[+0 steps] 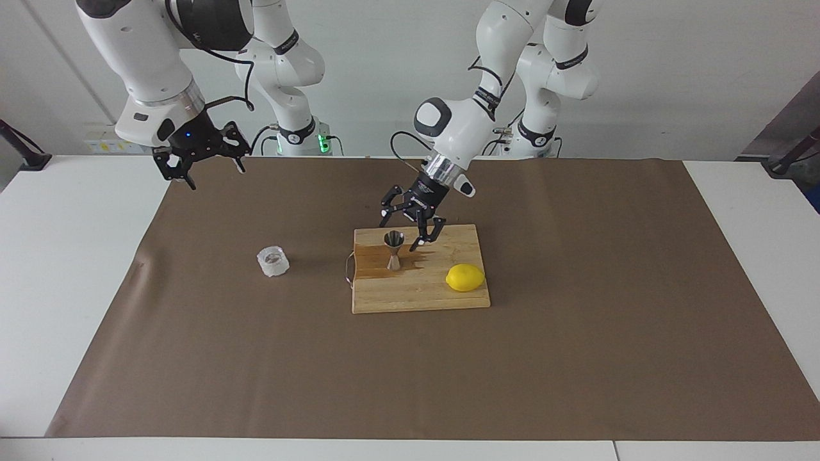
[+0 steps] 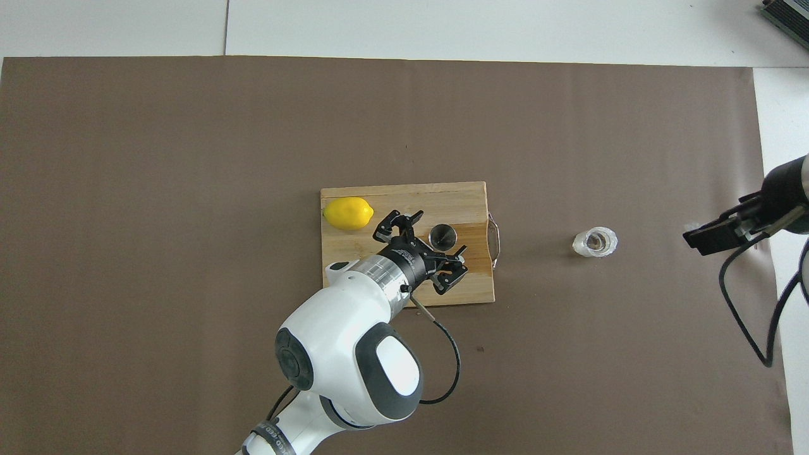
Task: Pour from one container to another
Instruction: 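Withdraw the left gripper while the right gripper reaches the clear cup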
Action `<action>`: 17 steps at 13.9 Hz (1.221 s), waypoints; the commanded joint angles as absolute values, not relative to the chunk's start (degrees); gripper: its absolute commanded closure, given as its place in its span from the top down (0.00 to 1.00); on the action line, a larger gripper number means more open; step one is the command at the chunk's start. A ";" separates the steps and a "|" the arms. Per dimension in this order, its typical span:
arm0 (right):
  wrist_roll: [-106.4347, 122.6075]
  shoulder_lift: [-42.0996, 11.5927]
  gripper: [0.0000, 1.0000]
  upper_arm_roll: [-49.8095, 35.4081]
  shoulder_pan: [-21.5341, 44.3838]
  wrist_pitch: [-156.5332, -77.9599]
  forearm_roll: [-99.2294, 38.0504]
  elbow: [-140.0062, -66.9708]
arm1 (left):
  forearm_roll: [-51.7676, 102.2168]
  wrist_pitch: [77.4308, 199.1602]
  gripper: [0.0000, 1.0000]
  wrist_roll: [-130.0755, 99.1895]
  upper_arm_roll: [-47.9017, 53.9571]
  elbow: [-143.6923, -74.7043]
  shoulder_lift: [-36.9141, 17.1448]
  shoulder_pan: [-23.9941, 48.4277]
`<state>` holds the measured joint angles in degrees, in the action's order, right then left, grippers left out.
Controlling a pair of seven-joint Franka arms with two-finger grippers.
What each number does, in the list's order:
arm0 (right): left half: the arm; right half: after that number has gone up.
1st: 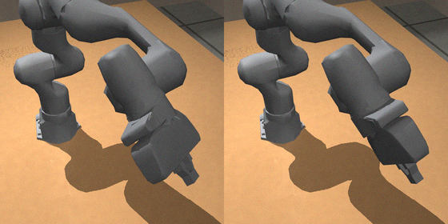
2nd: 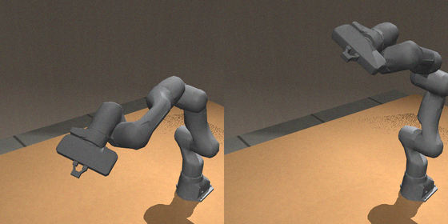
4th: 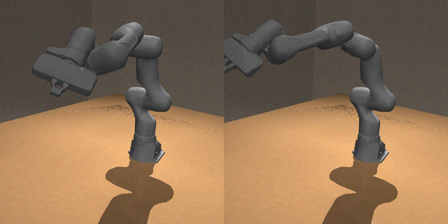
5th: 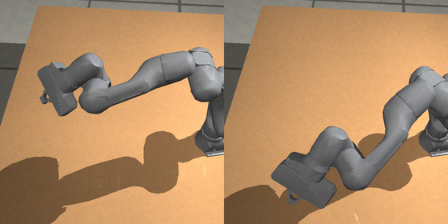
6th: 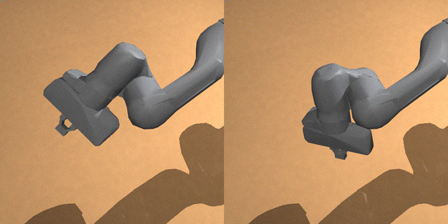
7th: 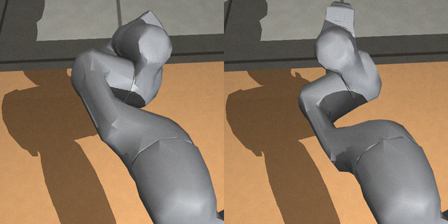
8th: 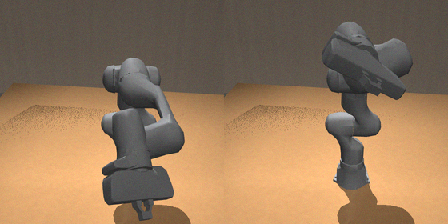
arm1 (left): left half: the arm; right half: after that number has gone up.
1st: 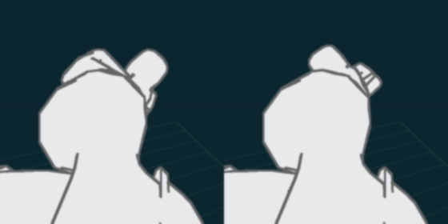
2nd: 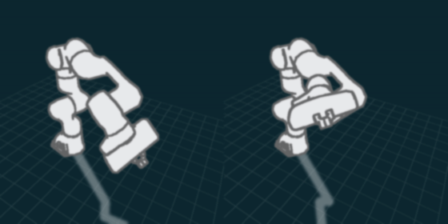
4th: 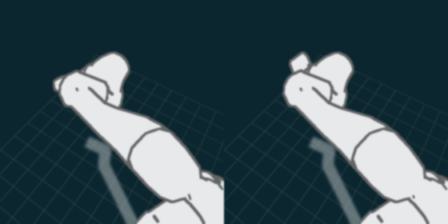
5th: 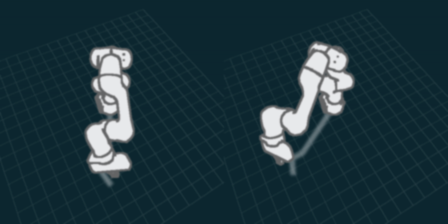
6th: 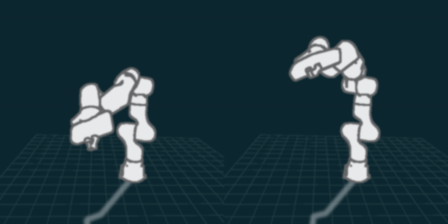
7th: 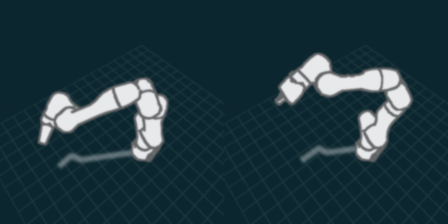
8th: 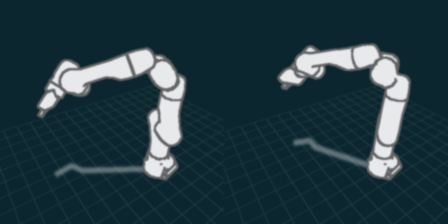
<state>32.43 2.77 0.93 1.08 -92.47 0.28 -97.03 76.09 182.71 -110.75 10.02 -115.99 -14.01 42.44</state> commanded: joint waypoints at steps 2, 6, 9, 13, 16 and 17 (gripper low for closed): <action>50.40 8.17 1.00 0.88 0.79 -100.18 -0.88 -108.00 | 75.94 180.36 1.00 -104.35 9.14 -118.82 -5.99 40.45; 65.61 7.30 1.00 0.79 0.70 -104.75 -1.23 -113.19 | 75.33 170.54 1.00 -94.25 8.88 -119.71 -1.23 31.31; 72.58 6.95 1.00 0.79 0.88 -111.34 -1.23 -118.64 | 62.22 159.82 1.00 -90.97 8.79 -118.57 -0.88 23.23; 73.82 6.95 1.00 0.44 2.55 -111.79 -0.09 -119.79 | 28.89 147.95 1.00 -89.74 8.88 -114.45 -1.93 15.84; 83.29 5.98 1.00 0.44 2.64 -118.27 -0.09 -123.55 | 15.15 143.71 1.00 -83.08 8.88 -113.20 -2.11 12.32; 85.06 5.63 1.00 0.44 2.46 -121.43 -0.26 -125.75 | 13.12 142.83 1.00 -79.66 8.88 -113.20 -2.11 11.26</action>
<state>80.05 5.69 0.44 2.91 -115.78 0.16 -121.08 17.75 145.69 -85.64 8.34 -113.93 -2.04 13.50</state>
